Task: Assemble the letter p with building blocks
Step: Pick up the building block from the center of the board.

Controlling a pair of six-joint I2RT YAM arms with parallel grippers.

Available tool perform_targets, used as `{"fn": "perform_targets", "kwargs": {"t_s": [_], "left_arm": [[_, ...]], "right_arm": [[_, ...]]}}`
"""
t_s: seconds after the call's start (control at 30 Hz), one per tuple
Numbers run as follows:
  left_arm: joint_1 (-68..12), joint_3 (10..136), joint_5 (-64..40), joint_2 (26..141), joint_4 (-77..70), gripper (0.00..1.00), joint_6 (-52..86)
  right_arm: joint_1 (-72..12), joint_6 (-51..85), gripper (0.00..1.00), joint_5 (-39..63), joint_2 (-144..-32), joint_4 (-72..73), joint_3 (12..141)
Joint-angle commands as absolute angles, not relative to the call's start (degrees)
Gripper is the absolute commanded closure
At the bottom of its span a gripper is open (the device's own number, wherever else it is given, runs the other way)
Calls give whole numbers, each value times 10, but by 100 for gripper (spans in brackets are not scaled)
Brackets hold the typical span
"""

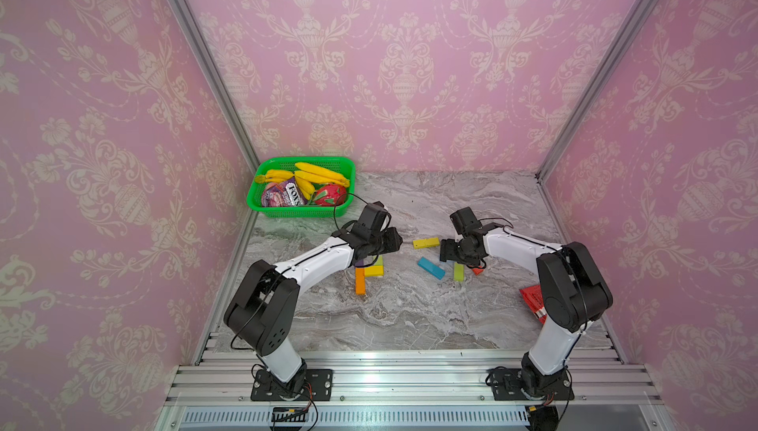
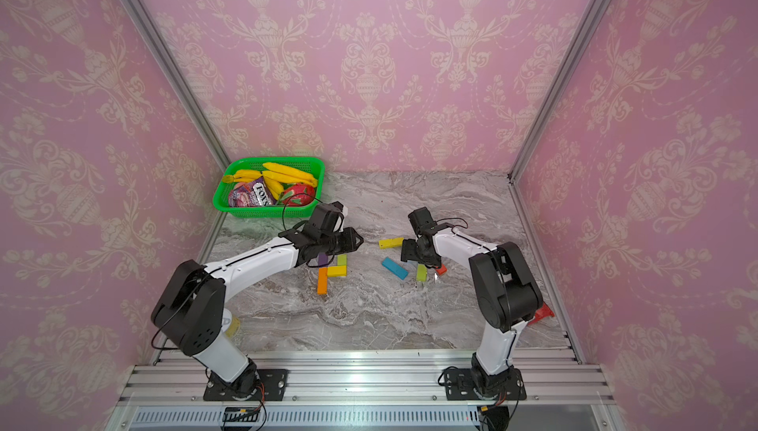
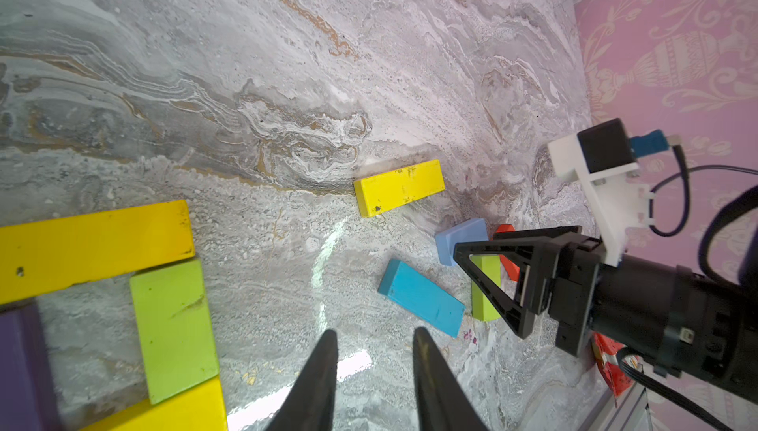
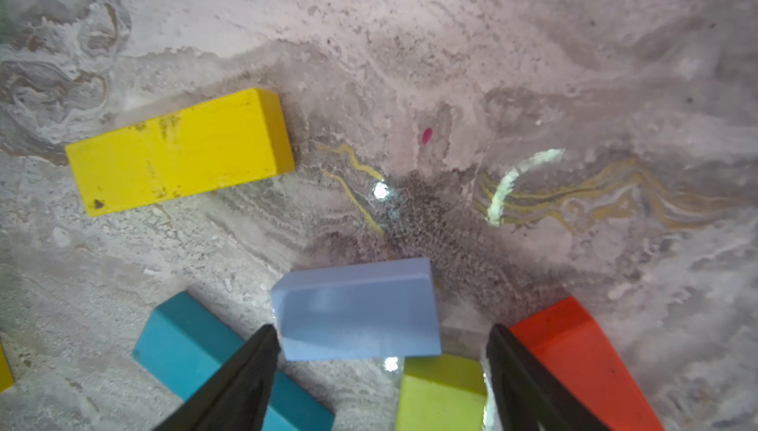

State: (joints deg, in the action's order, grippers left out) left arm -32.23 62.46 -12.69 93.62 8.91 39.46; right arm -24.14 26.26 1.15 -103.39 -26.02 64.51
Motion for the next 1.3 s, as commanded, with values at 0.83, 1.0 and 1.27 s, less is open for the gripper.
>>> {"fn": "perform_targets", "kwargs": {"t_s": [0.83,1.0,1.27], "left_arm": [[-328,593,-111,919,110,64,370],[-328,588,-109,920,111,64,367],[-325,585,-109,927,112,64,363]], "right_arm": [[-276,204,24,-54,-1099,-298,699],[-279,193,26,-56,-1114,-303,716],[-279,171,62,-49,-1109,-310,711]]}}
